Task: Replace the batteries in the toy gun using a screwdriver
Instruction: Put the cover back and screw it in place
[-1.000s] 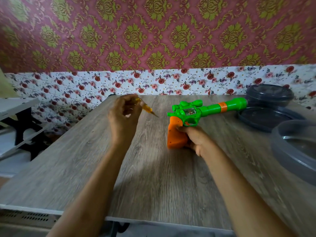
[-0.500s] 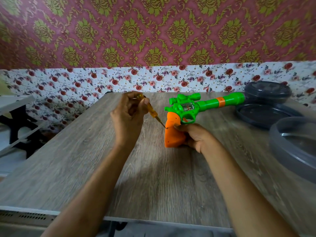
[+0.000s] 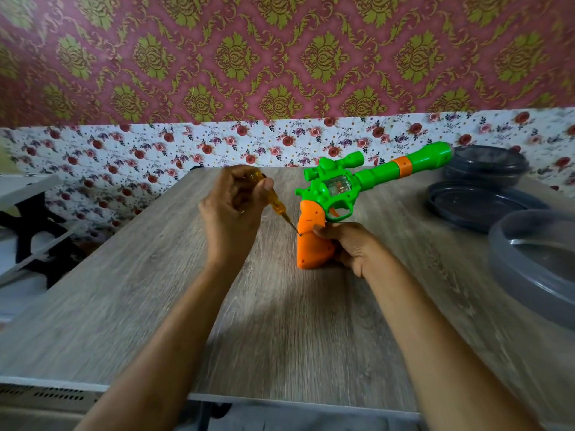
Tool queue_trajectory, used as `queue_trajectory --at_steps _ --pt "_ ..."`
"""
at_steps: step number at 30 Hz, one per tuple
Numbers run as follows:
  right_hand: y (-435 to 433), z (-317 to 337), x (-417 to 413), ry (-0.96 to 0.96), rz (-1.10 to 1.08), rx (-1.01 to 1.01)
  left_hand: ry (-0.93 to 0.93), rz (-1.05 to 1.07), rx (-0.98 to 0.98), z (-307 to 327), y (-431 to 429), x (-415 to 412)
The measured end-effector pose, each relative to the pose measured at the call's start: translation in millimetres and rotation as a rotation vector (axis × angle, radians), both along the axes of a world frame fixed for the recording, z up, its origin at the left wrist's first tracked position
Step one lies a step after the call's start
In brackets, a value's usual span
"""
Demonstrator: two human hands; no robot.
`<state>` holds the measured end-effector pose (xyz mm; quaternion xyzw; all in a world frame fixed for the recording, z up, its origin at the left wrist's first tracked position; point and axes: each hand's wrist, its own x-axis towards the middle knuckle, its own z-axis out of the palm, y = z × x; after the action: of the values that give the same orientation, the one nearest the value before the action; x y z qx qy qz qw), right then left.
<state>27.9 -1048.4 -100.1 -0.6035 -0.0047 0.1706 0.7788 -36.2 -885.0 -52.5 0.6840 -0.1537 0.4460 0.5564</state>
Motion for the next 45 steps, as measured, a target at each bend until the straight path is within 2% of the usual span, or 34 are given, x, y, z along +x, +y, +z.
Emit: queue_trajectory --at_steps 45 --pt "-1 7 -7 -0.004 0.02 -0.021 -0.027 -0.025 0.127 2 -4 -2"
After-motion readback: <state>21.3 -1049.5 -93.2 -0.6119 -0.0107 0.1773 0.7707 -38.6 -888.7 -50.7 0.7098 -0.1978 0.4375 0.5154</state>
